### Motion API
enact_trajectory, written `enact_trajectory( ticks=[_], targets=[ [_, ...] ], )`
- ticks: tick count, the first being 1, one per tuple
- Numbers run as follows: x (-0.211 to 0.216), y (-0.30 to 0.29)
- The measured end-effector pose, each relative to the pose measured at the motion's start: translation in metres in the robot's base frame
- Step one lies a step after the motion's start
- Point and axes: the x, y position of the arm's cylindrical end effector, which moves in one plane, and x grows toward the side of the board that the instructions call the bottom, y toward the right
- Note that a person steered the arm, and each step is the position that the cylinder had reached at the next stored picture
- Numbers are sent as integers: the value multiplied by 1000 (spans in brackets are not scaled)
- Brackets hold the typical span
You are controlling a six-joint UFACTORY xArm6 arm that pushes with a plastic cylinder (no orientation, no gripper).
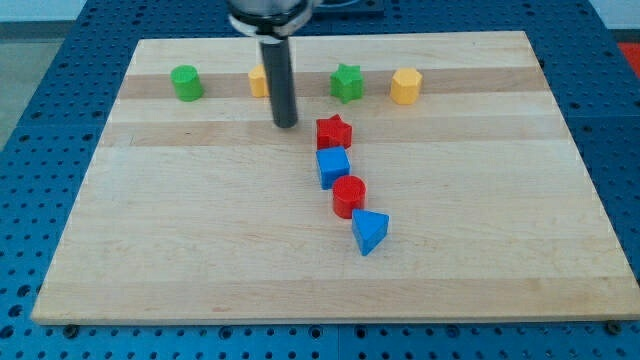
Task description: Slide the yellow hexagon towards up and right
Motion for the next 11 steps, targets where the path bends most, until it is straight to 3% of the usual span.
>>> enact_trajectory(
  ticks=[2,4,7,10,11],
  targets=[
    [0,77],
    [-30,105],
    [-33,120],
    [-68,151],
    [-57,146]
  ],
)
